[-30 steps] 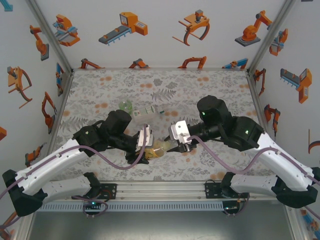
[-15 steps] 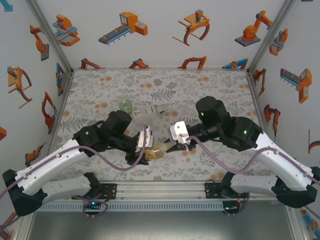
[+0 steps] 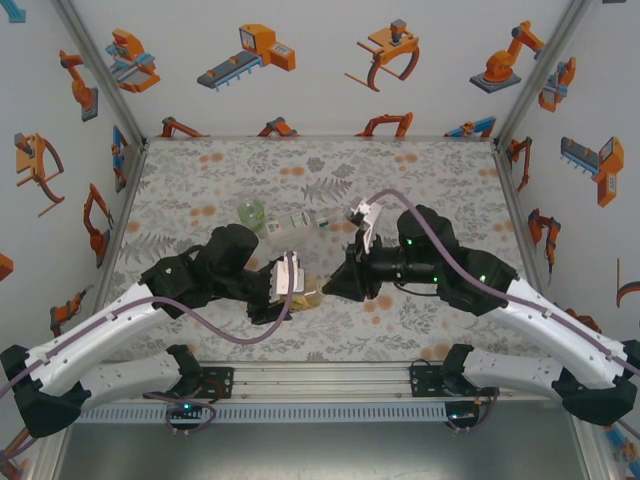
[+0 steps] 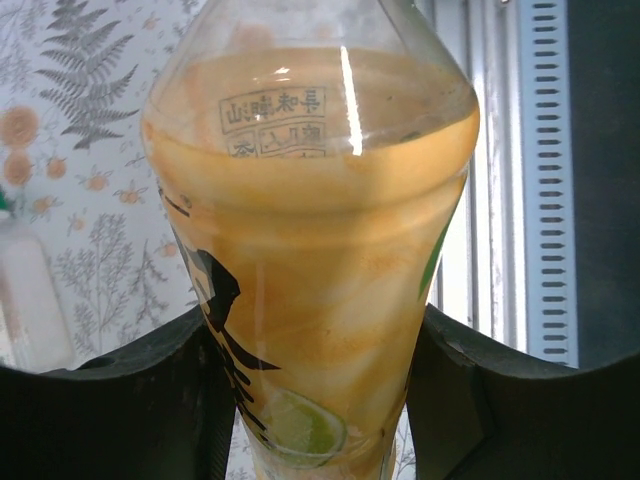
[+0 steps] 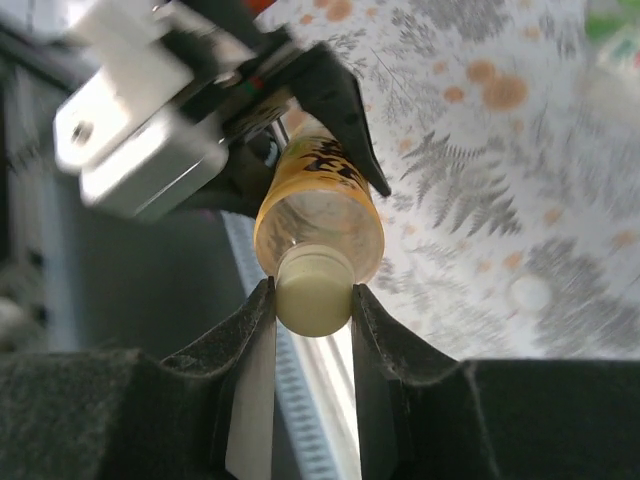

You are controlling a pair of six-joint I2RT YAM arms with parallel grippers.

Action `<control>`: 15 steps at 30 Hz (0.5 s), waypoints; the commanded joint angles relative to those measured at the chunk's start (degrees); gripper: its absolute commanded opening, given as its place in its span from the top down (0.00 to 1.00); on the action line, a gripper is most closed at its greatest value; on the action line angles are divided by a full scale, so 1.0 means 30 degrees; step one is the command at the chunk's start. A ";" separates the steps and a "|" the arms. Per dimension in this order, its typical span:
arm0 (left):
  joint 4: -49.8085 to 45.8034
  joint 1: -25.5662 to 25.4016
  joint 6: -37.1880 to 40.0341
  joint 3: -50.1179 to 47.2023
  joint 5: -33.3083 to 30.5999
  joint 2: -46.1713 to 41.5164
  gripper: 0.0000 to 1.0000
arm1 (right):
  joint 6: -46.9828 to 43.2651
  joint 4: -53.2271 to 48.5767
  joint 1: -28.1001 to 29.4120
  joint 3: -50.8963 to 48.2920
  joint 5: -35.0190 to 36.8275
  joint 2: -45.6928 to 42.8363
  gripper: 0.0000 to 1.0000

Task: Screw on the bottle caps

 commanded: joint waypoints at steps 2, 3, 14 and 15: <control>0.1687 -0.0050 -0.0358 0.0265 -0.0948 0.0053 1.00 | 1.1999 -0.2309 0.0098 0.0304 0.3004 0.0810 1.00; 0.1686 -0.0057 -0.0369 0.0269 -0.1146 0.0127 1.00 | 1.3544 -0.2427 0.0097 0.0246 0.2959 0.0885 1.00; 0.1749 -0.0050 -0.0160 0.0389 -0.1200 0.0574 1.00 | 1.7528 -0.3166 0.0068 0.0163 0.3649 0.0916 0.81; 0.1739 -0.0050 -0.0090 0.0401 -0.1017 0.0571 1.00 | 1.6476 -0.3143 0.0068 0.0493 0.3533 0.0973 0.70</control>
